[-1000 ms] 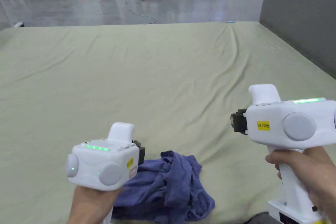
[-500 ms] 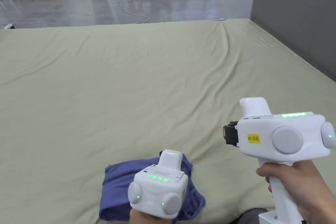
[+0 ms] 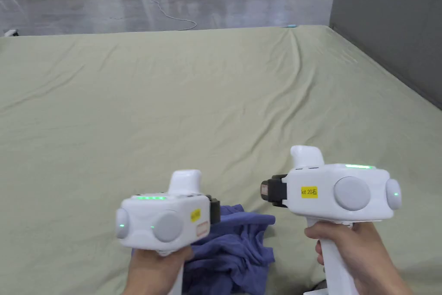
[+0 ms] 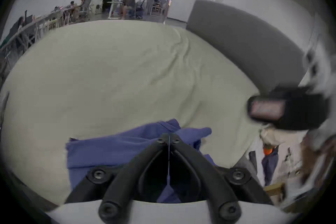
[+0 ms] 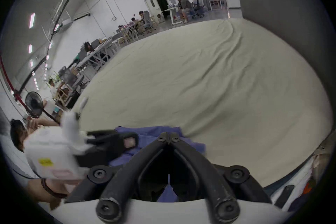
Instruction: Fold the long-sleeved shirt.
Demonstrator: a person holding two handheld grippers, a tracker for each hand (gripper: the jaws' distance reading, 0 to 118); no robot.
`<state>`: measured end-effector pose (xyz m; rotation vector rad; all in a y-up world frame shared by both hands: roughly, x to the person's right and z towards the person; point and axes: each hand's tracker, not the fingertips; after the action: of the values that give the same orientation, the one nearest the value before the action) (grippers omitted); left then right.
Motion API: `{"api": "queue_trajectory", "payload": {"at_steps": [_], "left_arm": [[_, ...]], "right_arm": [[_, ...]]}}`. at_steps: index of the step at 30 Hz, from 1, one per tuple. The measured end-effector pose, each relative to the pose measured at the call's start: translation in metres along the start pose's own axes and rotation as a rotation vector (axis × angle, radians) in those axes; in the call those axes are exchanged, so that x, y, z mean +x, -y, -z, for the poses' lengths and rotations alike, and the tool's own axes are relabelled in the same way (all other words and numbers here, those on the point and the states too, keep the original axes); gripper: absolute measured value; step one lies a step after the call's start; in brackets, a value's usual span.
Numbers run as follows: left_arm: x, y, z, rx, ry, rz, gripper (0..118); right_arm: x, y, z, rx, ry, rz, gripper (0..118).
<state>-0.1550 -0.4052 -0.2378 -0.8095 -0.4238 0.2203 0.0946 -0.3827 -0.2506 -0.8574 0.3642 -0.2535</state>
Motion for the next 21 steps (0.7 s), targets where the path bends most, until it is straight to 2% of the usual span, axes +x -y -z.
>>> {"api": "queue_trajectory", "payload": {"at_steps": [3,6,7,9,12,13,14,15,16,17,18,21], "left_arm": [[-0.033,-0.006,-0.031,0.025,0.058,-0.085,0],[-0.062,-0.003,-0.043,0.006,0.032,-0.084,0],[-0.072,0.000,-0.044,-0.004,0.009,-0.083,0],[-0.092,0.006,-0.047,-0.035,0.017,-0.116,0],[-0.119,0.018,-0.048,-0.058,0.108,-0.211,0],[-0.127,0.021,-0.048,-0.065,0.139,-0.242,8],[-0.133,0.023,-0.046,-0.090,0.129,-0.259,28],[-0.138,0.025,-0.044,-0.106,0.114,-0.267,56],[-0.144,0.027,-0.041,-0.138,0.095,-0.280,93],[-0.151,0.029,-0.038,-0.154,0.098,-0.297,108],[-0.156,0.031,-0.035,-0.166,0.107,-0.313,111],[-0.177,0.035,-0.027,-0.158,0.176,-0.434,111]], "right_arm": [[-0.005,0.013,0.034,-0.077,-0.071,0.049,0],[-0.002,0.029,0.068,-0.172,-0.146,0.127,0],[0.000,0.033,0.078,-0.209,-0.150,0.161,0],[0.007,0.041,0.092,-0.262,-0.144,0.177,0],[0.023,0.051,0.101,-0.292,-0.110,0.201,0],[0.030,0.054,0.103,-0.294,-0.097,0.212,0],[0.037,0.057,0.106,-0.301,-0.068,0.212,0],[0.042,0.058,0.107,-0.297,-0.061,0.215,0],[0.048,0.059,0.106,-0.284,-0.087,0.241,0],[0.050,0.059,0.105,-0.289,-0.120,0.287,0],[0.050,0.059,0.105,-0.289,-0.110,0.283,0],[0.042,0.059,0.108,-0.288,-0.092,0.241,0]]}}
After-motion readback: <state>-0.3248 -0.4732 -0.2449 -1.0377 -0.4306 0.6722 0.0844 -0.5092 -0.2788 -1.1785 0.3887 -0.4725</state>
